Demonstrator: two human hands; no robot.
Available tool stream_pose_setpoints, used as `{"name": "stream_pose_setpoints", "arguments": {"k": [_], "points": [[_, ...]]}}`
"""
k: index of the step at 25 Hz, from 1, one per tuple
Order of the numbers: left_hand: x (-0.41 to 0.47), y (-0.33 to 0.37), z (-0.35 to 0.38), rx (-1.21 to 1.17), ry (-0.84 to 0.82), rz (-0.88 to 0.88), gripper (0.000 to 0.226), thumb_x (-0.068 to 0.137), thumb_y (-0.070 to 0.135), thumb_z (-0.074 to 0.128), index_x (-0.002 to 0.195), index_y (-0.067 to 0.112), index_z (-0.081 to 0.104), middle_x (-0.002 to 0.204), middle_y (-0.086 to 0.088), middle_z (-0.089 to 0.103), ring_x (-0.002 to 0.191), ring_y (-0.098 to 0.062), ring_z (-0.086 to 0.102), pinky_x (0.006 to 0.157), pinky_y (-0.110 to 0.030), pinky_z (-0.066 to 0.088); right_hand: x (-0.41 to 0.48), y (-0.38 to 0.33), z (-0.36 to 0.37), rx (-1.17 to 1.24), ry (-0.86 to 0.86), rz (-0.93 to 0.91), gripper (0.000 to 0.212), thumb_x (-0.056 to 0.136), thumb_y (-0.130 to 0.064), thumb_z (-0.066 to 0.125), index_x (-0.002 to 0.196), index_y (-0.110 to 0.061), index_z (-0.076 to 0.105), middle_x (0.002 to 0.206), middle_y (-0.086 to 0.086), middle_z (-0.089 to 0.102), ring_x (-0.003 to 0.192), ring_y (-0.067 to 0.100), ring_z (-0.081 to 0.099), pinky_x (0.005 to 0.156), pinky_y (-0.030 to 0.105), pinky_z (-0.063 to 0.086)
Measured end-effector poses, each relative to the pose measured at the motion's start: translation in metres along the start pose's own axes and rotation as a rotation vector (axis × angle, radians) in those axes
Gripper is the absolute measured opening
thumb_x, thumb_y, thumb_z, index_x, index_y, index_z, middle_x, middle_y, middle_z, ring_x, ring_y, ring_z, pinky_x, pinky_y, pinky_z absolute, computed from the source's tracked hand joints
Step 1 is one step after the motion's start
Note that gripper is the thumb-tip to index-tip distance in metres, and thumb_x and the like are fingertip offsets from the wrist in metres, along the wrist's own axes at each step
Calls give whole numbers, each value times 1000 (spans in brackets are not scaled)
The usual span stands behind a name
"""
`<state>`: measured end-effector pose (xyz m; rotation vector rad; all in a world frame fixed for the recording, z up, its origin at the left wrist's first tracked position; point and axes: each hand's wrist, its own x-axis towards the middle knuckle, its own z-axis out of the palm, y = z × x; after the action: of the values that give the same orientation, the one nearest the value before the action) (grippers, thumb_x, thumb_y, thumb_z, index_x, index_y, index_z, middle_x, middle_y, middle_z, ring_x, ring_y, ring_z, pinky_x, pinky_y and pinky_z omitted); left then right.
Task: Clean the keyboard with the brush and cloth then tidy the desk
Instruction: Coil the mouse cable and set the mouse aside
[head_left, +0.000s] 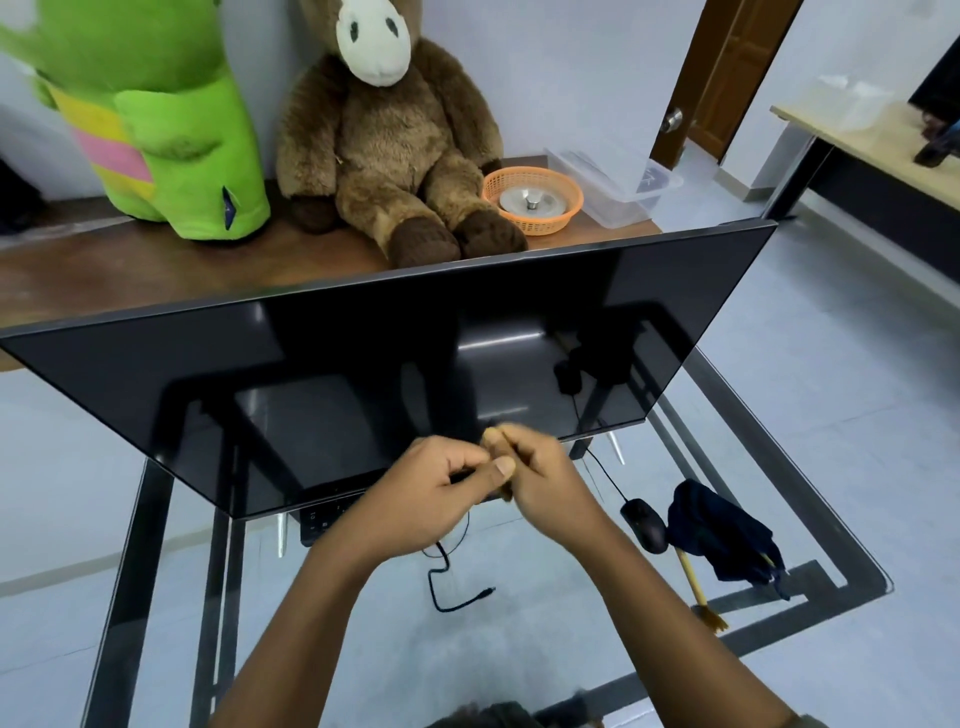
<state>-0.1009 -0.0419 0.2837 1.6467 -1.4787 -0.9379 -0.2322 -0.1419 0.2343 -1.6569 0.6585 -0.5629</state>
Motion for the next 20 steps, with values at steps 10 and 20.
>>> {"name": "stream_pose_setpoints", "arguments": {"k": [10,20], "points": [[18,-37,18,-327,309,-119,63,99,52,46,64,1,42,56,-5,32,53,-15,28,52,-30,27,-16,-53,4,953,-240,195,42,104,-38,37,69,-16,45,51,-4,32,46,12,27,48,27,22],[-8,-3,9,-9,82,-82,52,102,41,47,59,14,37,56,3,29,51,-11,25,50,-21,26,0,1,-2,-210,58,14,42,106,-30,40,70,-11,47,63,-2,42,60,10,38,60,30,36]]}}
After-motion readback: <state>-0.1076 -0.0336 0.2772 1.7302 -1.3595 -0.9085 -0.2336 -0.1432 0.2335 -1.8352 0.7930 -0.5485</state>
